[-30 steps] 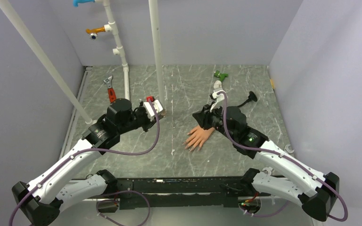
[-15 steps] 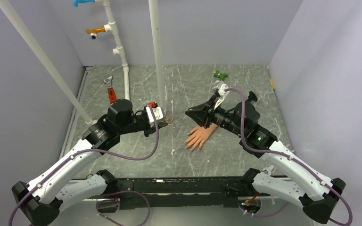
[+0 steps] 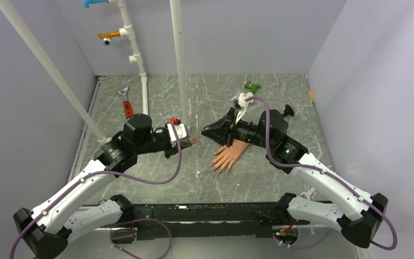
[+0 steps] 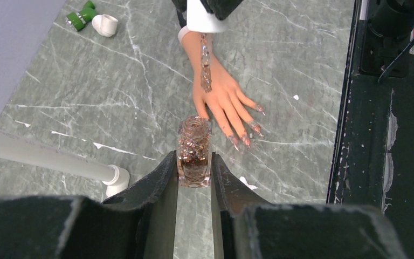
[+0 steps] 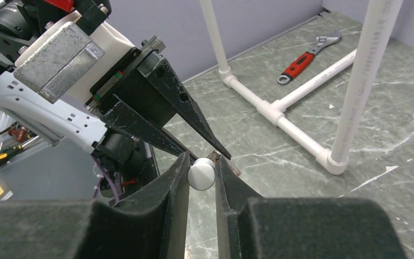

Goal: Paint the nails
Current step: Close the nail polish bottle, then screw the nail polish bottle.

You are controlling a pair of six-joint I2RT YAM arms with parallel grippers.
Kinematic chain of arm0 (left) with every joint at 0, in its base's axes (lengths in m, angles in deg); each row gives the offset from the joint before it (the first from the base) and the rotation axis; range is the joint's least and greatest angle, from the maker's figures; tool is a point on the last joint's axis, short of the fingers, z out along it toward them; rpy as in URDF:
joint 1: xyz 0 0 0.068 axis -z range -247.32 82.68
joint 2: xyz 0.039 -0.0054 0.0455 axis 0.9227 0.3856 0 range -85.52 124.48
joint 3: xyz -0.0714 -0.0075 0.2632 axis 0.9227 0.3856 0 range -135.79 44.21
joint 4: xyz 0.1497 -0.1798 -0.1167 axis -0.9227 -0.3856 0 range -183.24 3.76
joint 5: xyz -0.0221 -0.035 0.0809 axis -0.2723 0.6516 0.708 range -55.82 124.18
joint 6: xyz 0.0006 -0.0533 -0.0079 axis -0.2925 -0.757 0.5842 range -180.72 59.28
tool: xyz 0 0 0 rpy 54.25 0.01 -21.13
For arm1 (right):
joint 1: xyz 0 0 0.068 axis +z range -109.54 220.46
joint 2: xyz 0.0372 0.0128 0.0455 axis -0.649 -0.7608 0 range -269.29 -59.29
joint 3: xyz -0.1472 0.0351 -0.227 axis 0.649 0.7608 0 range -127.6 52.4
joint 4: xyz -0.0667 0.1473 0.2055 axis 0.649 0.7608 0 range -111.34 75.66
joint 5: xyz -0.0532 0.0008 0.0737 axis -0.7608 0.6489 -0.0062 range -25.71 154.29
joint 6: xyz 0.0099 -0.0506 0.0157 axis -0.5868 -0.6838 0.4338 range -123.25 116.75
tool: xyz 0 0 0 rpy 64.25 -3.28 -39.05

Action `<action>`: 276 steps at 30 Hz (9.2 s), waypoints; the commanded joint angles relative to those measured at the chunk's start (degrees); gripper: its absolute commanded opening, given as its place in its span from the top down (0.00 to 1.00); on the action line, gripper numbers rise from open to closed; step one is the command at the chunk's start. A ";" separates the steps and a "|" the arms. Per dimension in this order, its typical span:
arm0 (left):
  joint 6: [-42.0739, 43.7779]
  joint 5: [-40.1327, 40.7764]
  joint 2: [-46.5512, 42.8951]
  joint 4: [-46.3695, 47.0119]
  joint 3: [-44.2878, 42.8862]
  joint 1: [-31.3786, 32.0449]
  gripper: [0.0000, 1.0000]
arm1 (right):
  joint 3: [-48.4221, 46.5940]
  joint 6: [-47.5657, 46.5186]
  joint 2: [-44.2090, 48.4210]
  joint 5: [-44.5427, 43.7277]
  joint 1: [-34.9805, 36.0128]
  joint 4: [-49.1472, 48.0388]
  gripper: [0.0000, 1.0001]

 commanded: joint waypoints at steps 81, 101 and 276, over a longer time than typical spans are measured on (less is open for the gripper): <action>-0.71 -0.33 -0.92 1.83 -1.72 0.92 1.00 | 1.22 -3.97 -2.74 -6.73 4.76 1.10 1.00; -0.56 -0.11 -1.09 1.70 -1.72 0.95 1.00 | 0.47 -3.85 -5.42 -6.26 5.46 -0.49 1.00; -4.36 10.43 -11.29 10.85 2.49 0.60 1.00 | -14.93 6.89 -10.88 -8.72 3.92 9.57 0.13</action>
